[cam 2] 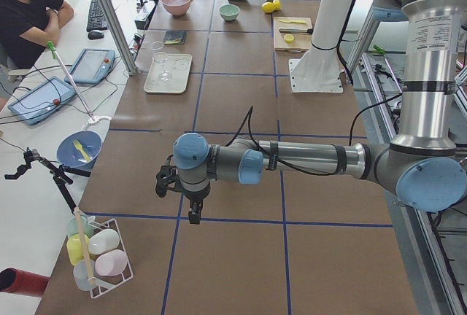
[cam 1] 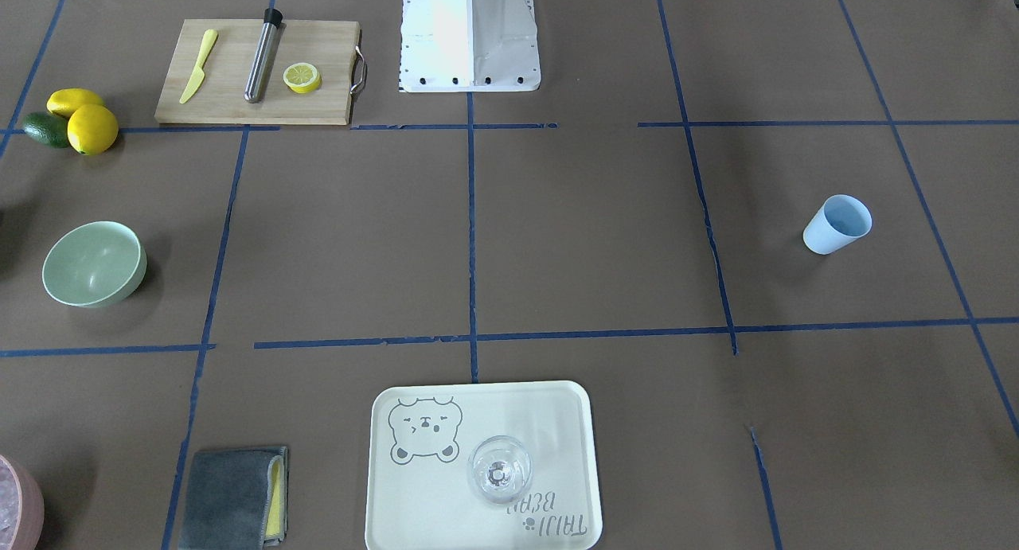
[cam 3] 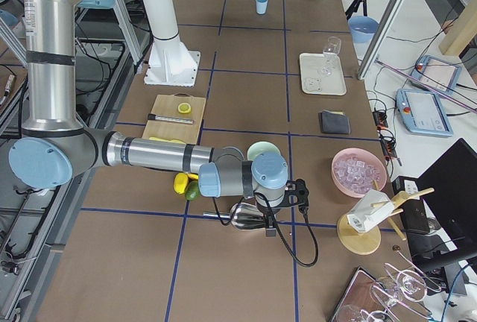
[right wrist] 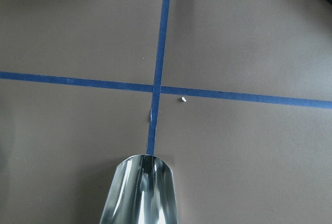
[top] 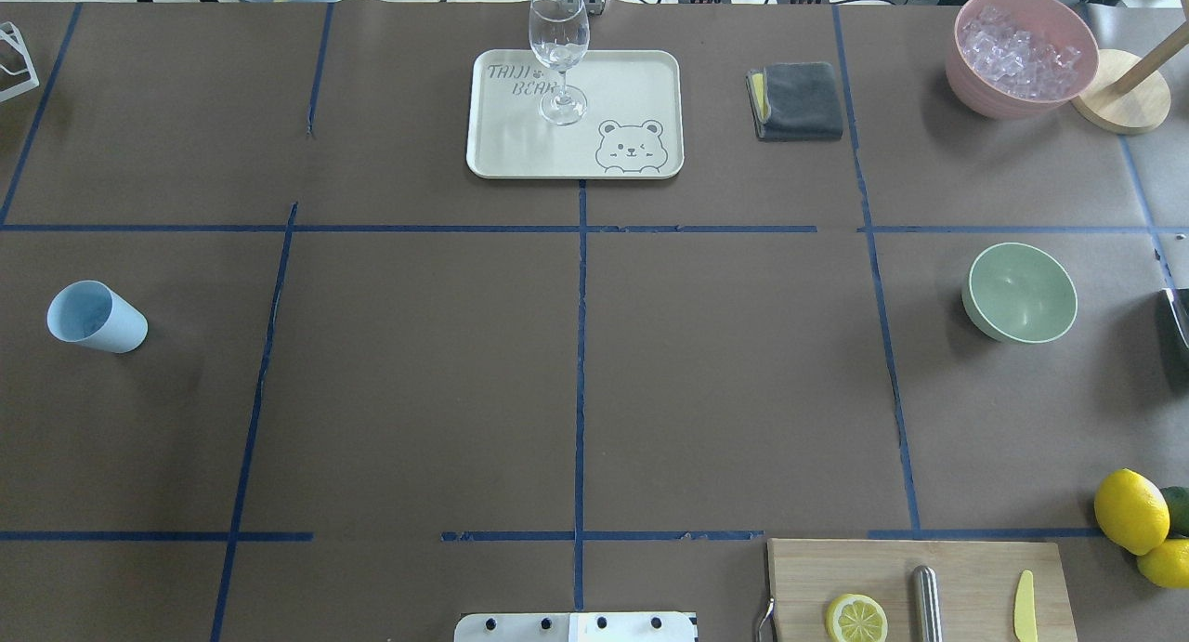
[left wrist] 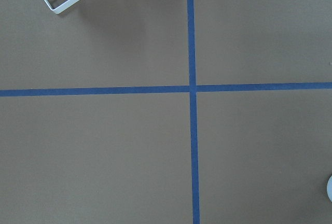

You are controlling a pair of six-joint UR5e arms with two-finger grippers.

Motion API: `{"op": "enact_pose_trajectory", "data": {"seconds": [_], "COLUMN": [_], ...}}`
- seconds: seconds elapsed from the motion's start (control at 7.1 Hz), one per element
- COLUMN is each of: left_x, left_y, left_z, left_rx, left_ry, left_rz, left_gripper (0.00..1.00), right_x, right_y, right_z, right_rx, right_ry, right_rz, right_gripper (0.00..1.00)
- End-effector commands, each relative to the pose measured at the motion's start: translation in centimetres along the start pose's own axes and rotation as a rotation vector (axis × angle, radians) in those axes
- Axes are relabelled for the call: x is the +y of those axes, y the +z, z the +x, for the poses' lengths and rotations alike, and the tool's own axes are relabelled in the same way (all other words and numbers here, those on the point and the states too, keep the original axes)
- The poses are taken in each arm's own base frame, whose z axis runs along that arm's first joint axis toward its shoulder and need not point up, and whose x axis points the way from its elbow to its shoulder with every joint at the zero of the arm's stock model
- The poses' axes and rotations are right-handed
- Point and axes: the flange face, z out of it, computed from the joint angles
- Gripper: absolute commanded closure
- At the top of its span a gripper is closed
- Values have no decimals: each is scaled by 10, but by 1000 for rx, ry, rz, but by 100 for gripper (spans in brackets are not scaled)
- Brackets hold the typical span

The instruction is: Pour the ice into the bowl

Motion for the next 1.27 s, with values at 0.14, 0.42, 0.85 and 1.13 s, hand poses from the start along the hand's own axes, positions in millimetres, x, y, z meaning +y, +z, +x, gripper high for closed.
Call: {"op": "enact_pose_trajectory", "data": {"seconds": [0.14,0.42,0.85,1.13], "left_x": [-5,-32,-35,-26], "left_y": [-9,-53,-85,-59], "left_z": [10,60,135,164], "left_rx": [1,12,39,-36], "left_ry": [20,140,348,321], "left_rz": [22,139,322,412], "left_gripper": [0,0,0,0], "right_x": [-1,-2,-22,-21], "right_y": [-2,-8,-12,3], "right_z": [-4,-13,-58,-83], "right_rx": [-11,-11,-95,-151], "right_ry": [15,-8,-83,-9], "right_rz": [-5,16,21,-17], "right_gripper": [0,0,0,0]}}
